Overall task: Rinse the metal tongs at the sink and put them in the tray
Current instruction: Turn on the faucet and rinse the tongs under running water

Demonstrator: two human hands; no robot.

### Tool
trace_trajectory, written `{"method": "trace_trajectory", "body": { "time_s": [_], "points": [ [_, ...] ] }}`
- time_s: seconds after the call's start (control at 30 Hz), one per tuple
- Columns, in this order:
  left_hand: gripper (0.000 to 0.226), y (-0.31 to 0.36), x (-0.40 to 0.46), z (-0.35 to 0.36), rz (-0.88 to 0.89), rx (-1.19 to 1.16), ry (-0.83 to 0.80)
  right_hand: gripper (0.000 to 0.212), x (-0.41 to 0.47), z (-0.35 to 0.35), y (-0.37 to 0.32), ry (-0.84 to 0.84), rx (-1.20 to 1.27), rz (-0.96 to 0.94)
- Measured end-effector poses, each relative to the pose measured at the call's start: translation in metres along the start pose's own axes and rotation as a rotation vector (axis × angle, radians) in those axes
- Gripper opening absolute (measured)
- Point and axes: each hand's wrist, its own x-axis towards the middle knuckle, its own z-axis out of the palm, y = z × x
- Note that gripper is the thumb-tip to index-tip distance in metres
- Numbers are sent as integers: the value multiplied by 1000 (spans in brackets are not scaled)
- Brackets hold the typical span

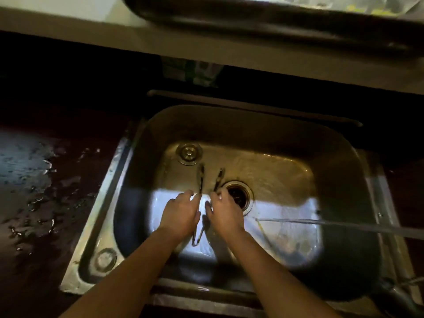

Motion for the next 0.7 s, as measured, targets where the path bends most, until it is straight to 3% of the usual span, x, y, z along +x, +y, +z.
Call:
{"method": "trace_trajectory", "body": {
  "time_s": [0.23, 0.43, 0.57, 0.7],
  "points": [
    [42, 1, 10, 27, -18, 13, -256, 30, 15, 33, 3, -132, 70, 21],
    [30, 4, 14, 34, -114, -382, -321, 26, 16, 45, 3, -179, 34, 9],
    [37, 1, 14, 32, -109, -464, -250, 35, 15, 34, 4, -20, 419, 34],
    [71, 8, 8, 25, -38, -418, -245, 47, 16, 12, 4, 263, 738, 379]
  ]
}}
